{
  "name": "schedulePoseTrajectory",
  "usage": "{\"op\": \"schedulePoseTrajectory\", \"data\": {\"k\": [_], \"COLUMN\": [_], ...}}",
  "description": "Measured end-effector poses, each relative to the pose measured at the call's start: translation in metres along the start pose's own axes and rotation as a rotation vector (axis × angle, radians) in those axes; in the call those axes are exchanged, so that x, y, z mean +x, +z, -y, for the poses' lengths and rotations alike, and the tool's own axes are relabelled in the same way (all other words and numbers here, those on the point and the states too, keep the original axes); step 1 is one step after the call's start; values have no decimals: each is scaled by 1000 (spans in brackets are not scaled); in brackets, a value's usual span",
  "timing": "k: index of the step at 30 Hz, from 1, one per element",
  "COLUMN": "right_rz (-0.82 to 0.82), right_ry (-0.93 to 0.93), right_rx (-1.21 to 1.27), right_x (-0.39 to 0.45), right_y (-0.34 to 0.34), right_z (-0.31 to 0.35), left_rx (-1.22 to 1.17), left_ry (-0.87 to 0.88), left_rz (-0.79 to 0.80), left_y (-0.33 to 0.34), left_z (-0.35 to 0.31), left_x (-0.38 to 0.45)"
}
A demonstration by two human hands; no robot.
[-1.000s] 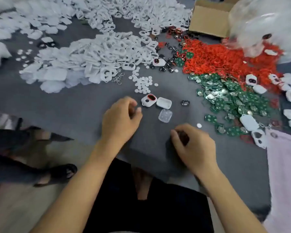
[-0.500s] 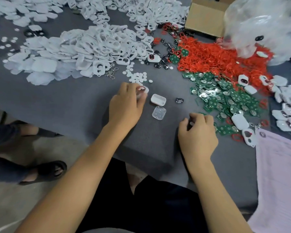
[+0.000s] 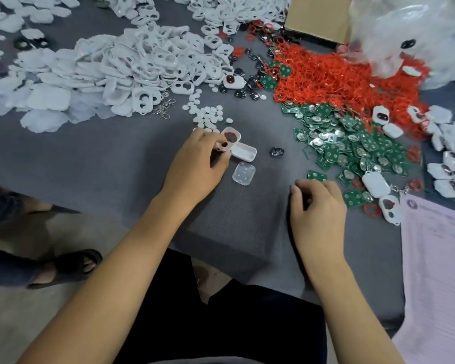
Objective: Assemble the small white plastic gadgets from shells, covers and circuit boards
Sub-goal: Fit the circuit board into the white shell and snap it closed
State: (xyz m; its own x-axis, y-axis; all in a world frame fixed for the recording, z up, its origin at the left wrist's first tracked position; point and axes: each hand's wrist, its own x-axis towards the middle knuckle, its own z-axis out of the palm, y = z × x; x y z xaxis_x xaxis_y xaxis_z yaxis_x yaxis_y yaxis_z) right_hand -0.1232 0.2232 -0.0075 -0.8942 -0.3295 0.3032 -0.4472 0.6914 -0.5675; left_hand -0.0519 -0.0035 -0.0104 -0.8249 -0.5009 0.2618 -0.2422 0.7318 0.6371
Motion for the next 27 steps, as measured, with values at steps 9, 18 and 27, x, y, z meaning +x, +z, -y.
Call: {"op": "schedulePoseTrajectory", "data": {"k": [9, 18, 27], "right_rz": [68, 36, 24], "right_ry": [-116, -124, -228], "right_rx": [40, 609, 620], "right_x": [8, 56, 61], "right_y": [7, 46, 62], "right_z": [1, 52, 62], "left_rx": [236, -248, -598], "left_ry": [-120, -102, -112], "left_rz": [-40, -207, -291], "left_y": [9, 6, -1], "left_z": [-10, -3, 5], "left_x": [19, 11, 13]}}
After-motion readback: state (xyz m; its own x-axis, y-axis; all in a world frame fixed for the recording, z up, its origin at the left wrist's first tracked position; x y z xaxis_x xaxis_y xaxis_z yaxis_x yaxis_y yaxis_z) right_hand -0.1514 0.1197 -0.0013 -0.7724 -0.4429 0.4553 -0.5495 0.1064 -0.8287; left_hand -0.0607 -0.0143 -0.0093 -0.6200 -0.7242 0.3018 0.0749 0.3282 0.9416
